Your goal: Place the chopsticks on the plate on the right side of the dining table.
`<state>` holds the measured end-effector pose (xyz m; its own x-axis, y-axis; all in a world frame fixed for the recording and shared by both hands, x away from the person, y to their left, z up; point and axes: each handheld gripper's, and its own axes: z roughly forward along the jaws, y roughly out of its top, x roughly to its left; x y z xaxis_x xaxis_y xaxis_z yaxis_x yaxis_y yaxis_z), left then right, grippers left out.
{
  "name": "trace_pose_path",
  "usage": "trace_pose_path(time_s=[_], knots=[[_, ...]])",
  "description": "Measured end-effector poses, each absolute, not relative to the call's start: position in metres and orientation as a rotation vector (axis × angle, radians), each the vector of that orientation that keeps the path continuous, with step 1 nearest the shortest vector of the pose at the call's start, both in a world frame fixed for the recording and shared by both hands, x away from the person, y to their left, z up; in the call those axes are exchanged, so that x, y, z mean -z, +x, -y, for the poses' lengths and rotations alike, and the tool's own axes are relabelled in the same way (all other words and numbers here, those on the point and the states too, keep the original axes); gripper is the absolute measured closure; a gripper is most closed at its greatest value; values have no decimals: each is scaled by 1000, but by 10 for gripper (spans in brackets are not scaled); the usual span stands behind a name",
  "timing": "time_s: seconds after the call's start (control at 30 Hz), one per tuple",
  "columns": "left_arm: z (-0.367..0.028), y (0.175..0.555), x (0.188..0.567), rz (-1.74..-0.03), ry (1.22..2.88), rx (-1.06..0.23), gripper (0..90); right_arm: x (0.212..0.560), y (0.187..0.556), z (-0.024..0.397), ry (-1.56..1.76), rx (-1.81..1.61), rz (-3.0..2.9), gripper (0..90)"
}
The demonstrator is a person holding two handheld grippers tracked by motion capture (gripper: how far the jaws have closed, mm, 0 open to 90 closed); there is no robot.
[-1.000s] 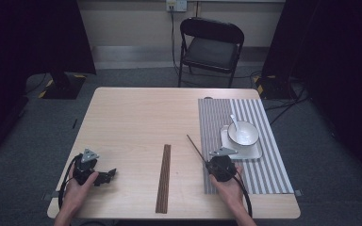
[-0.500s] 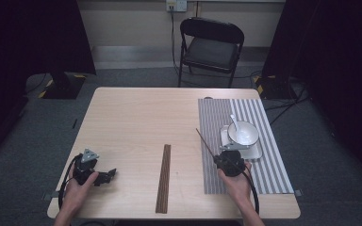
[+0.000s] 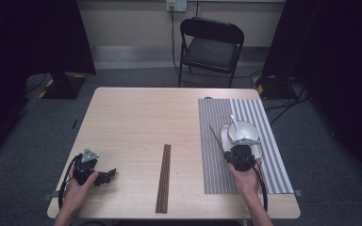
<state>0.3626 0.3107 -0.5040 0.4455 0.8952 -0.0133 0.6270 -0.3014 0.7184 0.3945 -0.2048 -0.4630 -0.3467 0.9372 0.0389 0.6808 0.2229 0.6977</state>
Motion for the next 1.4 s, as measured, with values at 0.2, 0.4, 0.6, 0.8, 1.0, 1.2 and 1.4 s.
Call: trace_pose_path(time_s=[0.2, 0.4, 0.6, 0.8, 1.0, 1.2, 1.4], knots=[[-311, 363, 504, -1272, 2043, -525, 0, 465, 398, 208, 1518, -888, -2101, 859], [-311, 363, 504, -1273, 2041, -524, 0, 467, 401, 209, 1518, -871, -2092, 858], [-311, 363, 503, -1266, 2056, -525, 0, 467, 402, 213, 1512, -851, -2076, 857], [-311, 363, 504, -1273, 2041, -524, 0, 469, 403, 217, 1510, -839, -2073, 796], [-311, 363, 504, -1268, 2053, -525, 0, 469, 399, 217, 1502, -818, -2065, 773], [-311, 363, 504, -1267, 2053, -524, 0, 470, 399, 224, 1526, -816, -2056, 819], [-311, 363, 504, -1273, 2040, -524, 0, 472, 402, 230, 1547, -808, -2045, 836]])
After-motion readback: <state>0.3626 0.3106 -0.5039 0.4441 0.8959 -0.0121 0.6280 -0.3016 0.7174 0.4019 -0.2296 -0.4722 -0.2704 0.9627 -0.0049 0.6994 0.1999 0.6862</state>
